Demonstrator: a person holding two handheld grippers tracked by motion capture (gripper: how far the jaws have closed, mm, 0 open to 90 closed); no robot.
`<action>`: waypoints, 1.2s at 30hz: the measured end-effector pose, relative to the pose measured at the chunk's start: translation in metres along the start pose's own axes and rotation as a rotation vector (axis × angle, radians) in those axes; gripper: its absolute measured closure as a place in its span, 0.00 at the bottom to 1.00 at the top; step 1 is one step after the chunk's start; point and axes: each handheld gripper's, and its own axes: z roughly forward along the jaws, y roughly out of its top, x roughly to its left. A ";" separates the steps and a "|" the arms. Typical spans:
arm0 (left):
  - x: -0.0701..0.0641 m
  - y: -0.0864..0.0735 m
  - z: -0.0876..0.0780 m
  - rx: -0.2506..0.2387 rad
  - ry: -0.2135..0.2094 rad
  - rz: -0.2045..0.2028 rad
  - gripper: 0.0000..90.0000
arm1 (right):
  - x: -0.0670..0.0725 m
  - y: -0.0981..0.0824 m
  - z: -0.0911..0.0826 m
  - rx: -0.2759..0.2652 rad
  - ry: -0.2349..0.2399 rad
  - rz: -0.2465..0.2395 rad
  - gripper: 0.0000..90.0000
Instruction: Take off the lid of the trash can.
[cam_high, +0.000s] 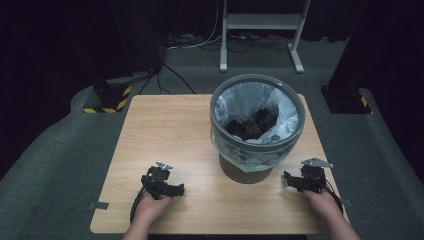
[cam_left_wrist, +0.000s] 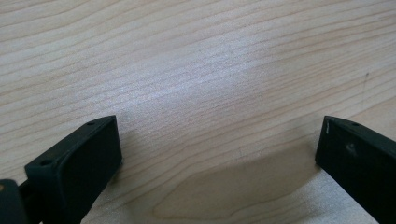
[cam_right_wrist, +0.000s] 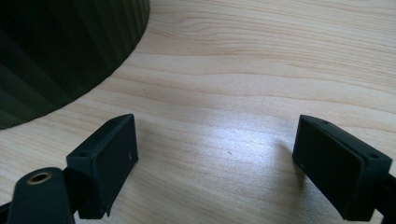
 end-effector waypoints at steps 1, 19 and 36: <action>0.000 0.000 0.000 0.000 0.000 0.000 0.00 | 0.000 0.000 0.000 0.000 0.000 0.000 0.15; -0.002 0.013 0.001 0.110 0.008 -0.015 0.00 | 0.001 0.000 0.001 0.005 0.007 -0.010 0.12; -0.006 0.032 0.007 0.263 0.025 -0.066 0.00 | 0.001 0.000 0.001 0.003 0.018 -0.019 0.12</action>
